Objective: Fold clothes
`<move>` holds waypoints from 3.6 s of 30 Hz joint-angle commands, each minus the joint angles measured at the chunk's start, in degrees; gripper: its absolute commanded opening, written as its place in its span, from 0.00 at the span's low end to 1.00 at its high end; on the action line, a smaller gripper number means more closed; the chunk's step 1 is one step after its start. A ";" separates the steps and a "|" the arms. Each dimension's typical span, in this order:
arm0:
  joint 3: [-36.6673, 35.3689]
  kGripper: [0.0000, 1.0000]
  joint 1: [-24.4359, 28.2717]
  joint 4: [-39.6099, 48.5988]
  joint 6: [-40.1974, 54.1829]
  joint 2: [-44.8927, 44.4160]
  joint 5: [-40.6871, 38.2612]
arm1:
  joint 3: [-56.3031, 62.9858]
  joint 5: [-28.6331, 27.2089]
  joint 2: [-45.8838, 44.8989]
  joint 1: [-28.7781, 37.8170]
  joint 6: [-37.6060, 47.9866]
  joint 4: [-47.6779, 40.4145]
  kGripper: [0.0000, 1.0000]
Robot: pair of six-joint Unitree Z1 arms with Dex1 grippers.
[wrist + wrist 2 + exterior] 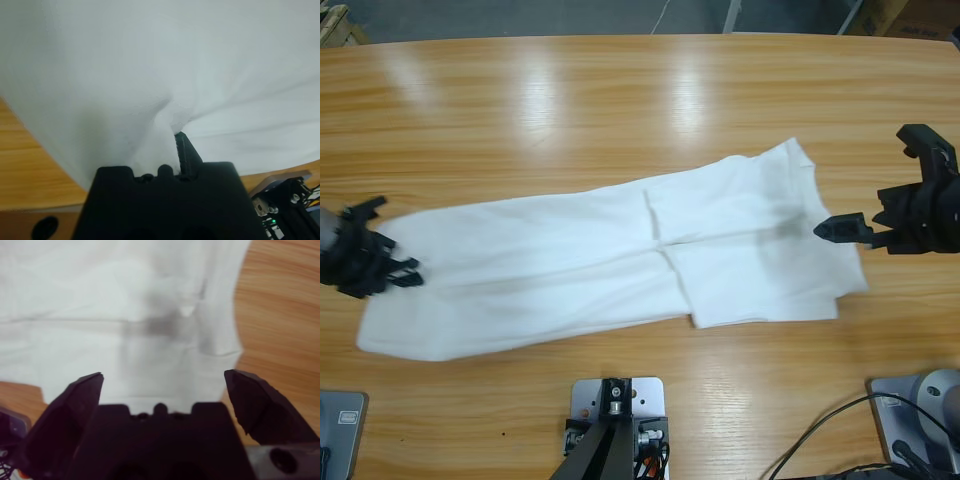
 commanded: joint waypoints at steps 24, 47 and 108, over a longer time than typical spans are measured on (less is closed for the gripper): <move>-21.65 0.00 11.68 19.70 12.55 -2.42 -0.95 | 3.33 2.20 2.93 -1.68 0.92 -2.92 1.00; -89.08 0.00 -27.43 39.23 0.13 34.29 -10.76 | 2.36 3.48 7.41 -4.53 0.04 -6.74 1.00; -36.08 1.00 -21.49 15.20 20.29 1.17 6.10 | -23.85 -13.29 19.42 38.72 3.39 11.14 0.69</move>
